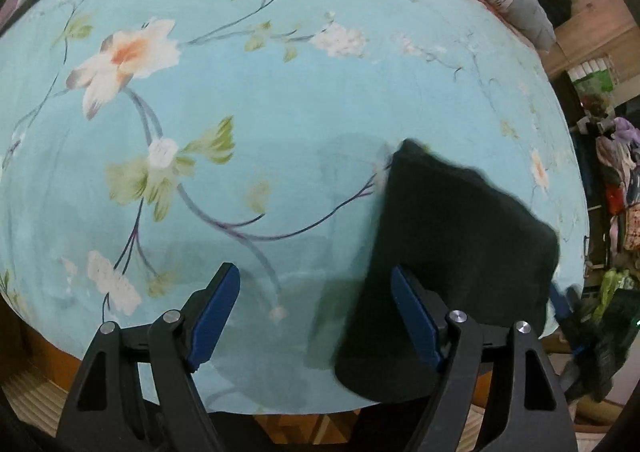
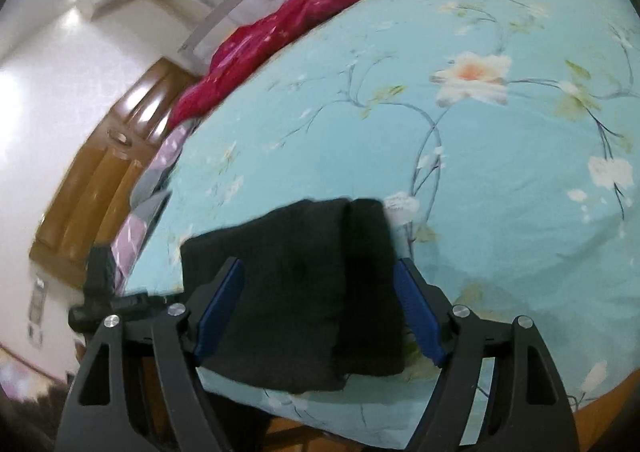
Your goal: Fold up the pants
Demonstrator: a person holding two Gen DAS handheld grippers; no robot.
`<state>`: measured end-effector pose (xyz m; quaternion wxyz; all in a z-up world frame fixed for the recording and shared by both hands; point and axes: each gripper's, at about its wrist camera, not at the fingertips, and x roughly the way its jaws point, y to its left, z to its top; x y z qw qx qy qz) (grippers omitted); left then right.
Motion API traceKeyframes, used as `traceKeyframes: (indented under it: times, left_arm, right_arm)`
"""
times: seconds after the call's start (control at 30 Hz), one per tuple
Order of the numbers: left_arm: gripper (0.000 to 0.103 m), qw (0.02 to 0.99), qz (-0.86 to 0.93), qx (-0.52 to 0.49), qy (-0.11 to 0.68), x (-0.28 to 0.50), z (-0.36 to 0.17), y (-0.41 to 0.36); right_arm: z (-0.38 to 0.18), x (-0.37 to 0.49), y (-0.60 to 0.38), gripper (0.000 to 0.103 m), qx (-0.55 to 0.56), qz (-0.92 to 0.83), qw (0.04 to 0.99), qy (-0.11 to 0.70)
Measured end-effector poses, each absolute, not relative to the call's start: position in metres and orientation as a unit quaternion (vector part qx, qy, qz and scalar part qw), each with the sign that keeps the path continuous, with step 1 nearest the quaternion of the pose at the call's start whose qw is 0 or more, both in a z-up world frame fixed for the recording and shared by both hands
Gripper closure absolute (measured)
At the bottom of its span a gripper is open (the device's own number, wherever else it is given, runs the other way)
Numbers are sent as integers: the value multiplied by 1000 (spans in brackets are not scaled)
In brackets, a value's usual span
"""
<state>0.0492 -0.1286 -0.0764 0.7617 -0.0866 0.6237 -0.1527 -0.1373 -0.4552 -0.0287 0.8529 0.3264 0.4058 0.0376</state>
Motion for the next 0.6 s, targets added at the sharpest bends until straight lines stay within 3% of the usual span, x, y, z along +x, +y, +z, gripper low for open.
traceKeyframes:
  times: [0.07,0.2,0.4,0.47,0.5,0.6]
  left_arm:
    - [27,777,-177,-68,600,45,-56,-146]
    - [22,789,-286,63,540,35,-15,-211]
    - [22,729,-396,242,504,30,-11,-321]
    - [22,692,-427,282,509,28,-19,-345]
    - [22,682,-433,297,509,32,-23,-354]
    - [21,660,-424,364,503,28,-43,-369]
  right_arm:
    - [-33,-136,-447,27,306,34,852,422]
    - [-41,-156,-444,27,346,30,844,409]
    - [-51,-191,-439,28,387,30,840,379]
    - [-53,-201,-440,37,404,35,843,354]
    - [-57,-204,-440,49,414,42,841,347]
    - [-69,-201,-437,58,428,50,833,347]
